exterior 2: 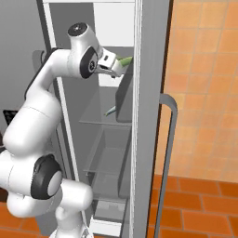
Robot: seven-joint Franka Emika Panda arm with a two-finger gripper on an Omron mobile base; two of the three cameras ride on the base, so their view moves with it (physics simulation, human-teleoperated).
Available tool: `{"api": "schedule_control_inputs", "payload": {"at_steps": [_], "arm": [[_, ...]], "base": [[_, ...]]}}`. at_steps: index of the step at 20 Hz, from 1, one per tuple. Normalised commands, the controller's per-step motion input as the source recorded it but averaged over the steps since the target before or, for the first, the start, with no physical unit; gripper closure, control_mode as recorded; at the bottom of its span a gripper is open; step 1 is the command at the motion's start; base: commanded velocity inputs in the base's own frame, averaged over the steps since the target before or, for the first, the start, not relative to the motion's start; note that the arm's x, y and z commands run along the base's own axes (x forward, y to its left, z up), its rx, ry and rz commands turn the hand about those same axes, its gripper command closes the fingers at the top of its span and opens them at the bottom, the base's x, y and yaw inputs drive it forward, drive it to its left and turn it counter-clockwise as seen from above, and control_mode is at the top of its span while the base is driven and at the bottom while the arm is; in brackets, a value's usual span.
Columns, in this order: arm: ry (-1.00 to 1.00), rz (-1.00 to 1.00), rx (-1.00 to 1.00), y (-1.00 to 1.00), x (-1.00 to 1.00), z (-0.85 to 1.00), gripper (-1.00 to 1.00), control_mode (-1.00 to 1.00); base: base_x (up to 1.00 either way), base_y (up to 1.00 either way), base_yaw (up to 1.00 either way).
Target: Place one corn and one fish in each tupperware on the nearby counter, to pack two identical lunches.
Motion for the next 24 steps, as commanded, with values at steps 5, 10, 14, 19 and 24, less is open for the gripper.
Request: {"api": "schedule_control_inputs", "payload": {"at_steps": [5,10,14,19,24], "arm": [[-0.15,0.0,0.0,-0.08,0.47,0.0,-1.0,-1.0],[-0.01,0.0,0.0,-0.06,0.65,-0.02,-1.0,-1.0],[0.0,0.0,0.0,-0.11,0.57,0.0,-1.0,-1.0],[0.0,0.0,0.0,-0.14,0.67,-0.07,-1.0,-1.0],[0.03,0.0,0.0,-0.11,0.69,-0.07,-1.0,-1.0]], "base": [[0.0,0.0,0.0],[0.0,0.0,0.0],[0.0,0.0,0.0],[0.0,0.0,0.0],[0.0,0.0,0.0]]}}
